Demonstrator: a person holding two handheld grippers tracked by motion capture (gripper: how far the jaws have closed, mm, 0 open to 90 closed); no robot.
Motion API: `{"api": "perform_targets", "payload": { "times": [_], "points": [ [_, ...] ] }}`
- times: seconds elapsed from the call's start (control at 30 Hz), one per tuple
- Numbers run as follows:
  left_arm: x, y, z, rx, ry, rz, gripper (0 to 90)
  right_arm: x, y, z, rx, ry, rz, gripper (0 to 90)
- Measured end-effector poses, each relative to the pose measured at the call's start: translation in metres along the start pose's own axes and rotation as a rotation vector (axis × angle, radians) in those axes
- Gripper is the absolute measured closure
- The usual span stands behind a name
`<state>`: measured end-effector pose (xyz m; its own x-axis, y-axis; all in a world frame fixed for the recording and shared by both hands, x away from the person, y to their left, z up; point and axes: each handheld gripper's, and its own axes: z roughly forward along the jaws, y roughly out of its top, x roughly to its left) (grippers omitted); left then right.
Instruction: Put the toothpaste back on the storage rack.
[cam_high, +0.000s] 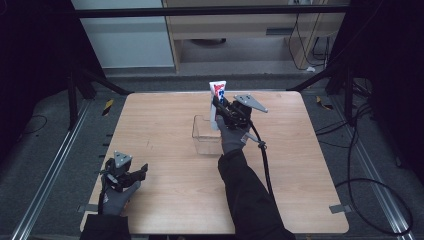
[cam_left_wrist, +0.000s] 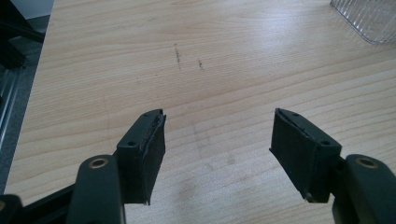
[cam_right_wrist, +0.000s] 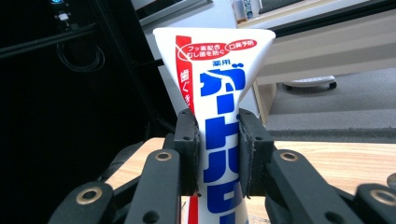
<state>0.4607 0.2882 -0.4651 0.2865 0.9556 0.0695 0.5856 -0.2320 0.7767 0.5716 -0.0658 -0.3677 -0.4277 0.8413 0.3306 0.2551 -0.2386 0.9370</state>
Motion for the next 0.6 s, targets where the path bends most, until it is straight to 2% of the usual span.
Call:
{"api": "perform_targets", "payload": {
  "times": [0.6],
  "points": [
    [0.0,0.0,0.0,-0.001,0.0,0.001,34.2,-0.008,-0.033,0.022,0.063,-0.044,0.0,72.4]
  ]
}}
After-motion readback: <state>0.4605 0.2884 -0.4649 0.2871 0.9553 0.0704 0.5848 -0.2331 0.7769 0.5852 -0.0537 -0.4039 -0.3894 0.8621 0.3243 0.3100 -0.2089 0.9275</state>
